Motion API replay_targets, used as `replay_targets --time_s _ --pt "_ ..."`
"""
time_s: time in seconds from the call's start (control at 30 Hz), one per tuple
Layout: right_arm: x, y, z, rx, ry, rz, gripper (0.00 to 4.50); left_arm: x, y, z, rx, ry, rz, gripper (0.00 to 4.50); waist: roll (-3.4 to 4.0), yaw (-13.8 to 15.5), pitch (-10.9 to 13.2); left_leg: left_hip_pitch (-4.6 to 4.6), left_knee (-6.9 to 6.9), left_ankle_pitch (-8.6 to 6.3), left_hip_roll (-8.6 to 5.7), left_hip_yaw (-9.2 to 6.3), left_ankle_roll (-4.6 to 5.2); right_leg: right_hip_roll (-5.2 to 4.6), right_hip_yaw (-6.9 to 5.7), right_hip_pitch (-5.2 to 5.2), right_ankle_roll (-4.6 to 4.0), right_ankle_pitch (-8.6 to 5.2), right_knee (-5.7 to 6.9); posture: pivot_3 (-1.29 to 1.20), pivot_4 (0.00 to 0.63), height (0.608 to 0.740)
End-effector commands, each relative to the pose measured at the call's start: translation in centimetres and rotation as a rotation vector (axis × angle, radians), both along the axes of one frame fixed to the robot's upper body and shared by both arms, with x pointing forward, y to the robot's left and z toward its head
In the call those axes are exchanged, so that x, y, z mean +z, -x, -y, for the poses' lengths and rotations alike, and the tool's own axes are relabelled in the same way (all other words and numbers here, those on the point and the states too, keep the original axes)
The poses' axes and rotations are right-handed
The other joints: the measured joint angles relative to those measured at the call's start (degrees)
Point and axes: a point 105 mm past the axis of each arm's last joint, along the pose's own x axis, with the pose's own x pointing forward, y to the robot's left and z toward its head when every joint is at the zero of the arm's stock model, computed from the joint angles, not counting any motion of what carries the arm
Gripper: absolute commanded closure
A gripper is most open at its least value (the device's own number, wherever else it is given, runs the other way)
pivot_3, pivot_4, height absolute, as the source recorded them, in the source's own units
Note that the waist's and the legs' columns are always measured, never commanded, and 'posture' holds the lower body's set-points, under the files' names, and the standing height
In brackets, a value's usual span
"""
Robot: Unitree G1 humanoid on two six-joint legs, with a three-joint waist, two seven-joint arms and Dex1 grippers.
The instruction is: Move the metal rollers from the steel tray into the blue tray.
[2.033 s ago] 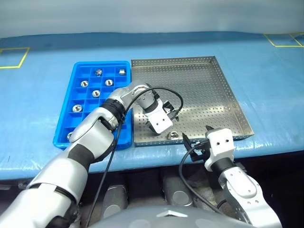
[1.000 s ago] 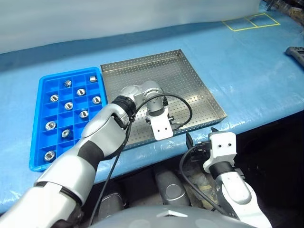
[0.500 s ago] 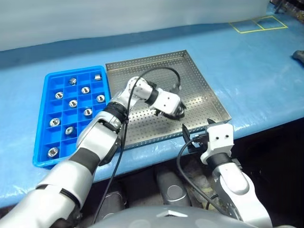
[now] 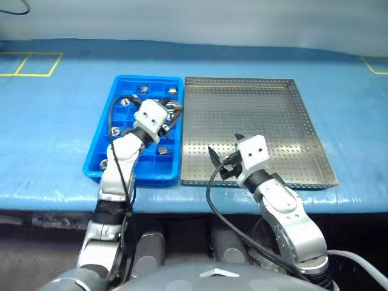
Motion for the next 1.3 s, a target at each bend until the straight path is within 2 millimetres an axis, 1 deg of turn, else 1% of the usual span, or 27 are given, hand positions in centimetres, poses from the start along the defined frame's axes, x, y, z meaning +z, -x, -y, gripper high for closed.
replay_targets --time_s 0.03,0.1,0.2,0.23,0.37,0.47,0.6,0.93,1.2,1.23,1.3 --pt "0.8 0.0 -1.1 0.065 -0.018 0.024 0.0 1.2 1.8 -1.1 0.115 0.073 0.0 2.59 -0.01 1.26 -0.01 0.0 0.01 0.0 0.01 0.01 -0.01 0.0 0.0 0.03 -0.07 -0.03 -0.05 0.04 0.15 0.74" --pt "0.7 0.0 -1.4 0.081 -0.016 0.021 0.0 0.8 2.4 -1.4 0.134 0.102 -0.032 2.59 -0.05 2.25 -0.03 -0.01 0.04 0.0 -0.02 0.0 -0.01 -0.02 -0.02 0.1 -0.17 -0.05 -0.16 0.04 0.15 0.74" --pt "0.5 0.1 -2.4 0.15 0.002 0.021 0.0 -1.3 4.4 -1.7 0.105 0.092 -0.13 2.59 -0.1 2.41 -0.06 -0.04 0.12 0.0 -0.01 0.04 -0.01 -0.03 -0.04 0.14 -0.24 0.01 -0.27 0.05 0.15 0.74" --pt "0.4 0.2 -2.6 0.169 0.002 0.02 0.0 -1.7 4.7 -1.8 0.104 0.092 -0.152 2.59 -0.1 2.4 -0.06 -0.03 0.11 0.0 0.0 0.07 -0.01 -0.04 -0.03 0.13 -0.25 0.0 -0.28 0.06 0.15 0.74" --pt "0.3 0.5 -3.5 0.266 0.0 0.01 0.0 -3.0 5.7 -3.2 0.136 0.084 -0.218 2.59 -0.1 2.45 -0.06 -0.03 0.11 0.01 0.08 0.02 -0.02 0.02 -0.11 0.06 -0.38 0.01 -0.23 0.08 0.15 0.74" --pt "0.2 0.9 -4.2 0.342 -0.012 0.0 0.0 -3.9 6.4 -4.1 0.159 0.046 -0.253 2.59 -0.1 2.46 -0.06 -0.02 0.1 0.01 0.1 0.02 -0.01 0.02 -0.15 0.05 -0.42 0.01 -0.24 0.1 0.15 0.74" --pt "0.2 1.2 -4.7 0.405 -0.021 -0.008 0.0 -4.4 7.1 -4.6 0.167 0.031 -0.288 2.59 -0.13 2.69 -0.08 -0.03 0.08 0.0 0.09 0.03 -0.02 0.0 -0.14 0.05 -0.42 0.01 -0.28 0.11 0.15 0.74" --pt "-0.2 1.1 -5.1 0.416 -0.018 -0.018 0.0 -5.5 8.5 -4.5 0.068 -0.065 -0.397 2.59 -0.14 2.93 -0.09 -0.03 0.05 0.0 0.11 0.04 -0.03 -0.02 -0.15 0.01 -0.46 -0.02 -0.28 0.11 0.15 0.74" --pt "-0.4 1.2 -5.3 0.395 -0.018 -0.017 0.0 -5.7 7.9 -4.4 0.048 -0.081 -0.422 2.59 -0.15 2.91 -0.1 -0.04 -0.04 -0.01 0.11 0.05 -0.04 -0.03 -0.17 -0.03 -0.5 -0.04 -0.31 0.1 0.15 0.74" --pt "-0.4 1.1 -5.2 0.389 -0.018 -0.016 0.0 -5.6 7.8 -4.2 0.042 -0.077 -0.421 1.88 -0.15 2.91 -0.1 -0.04 -0.04 -0.01 0.11 0.05 -0.04 -0.03 -0.17 -0.03 -0.5 -0.04 -0.31 0.09 0.15 0.74" --pt "-0.4 1.1 -5.1 0.379 -0.019 -0.015 0.0 -5.5 7.7 -4.0 0.027 -0.074 -0.417 1.22 -0.15 2.92 -0.1 -0.04 -0.04 -0.01 0.11 0.05 -0.04 -0.03 -0.17 -0.03 -0.5 -0.04 -0.31 0.08 0.15 0.74"
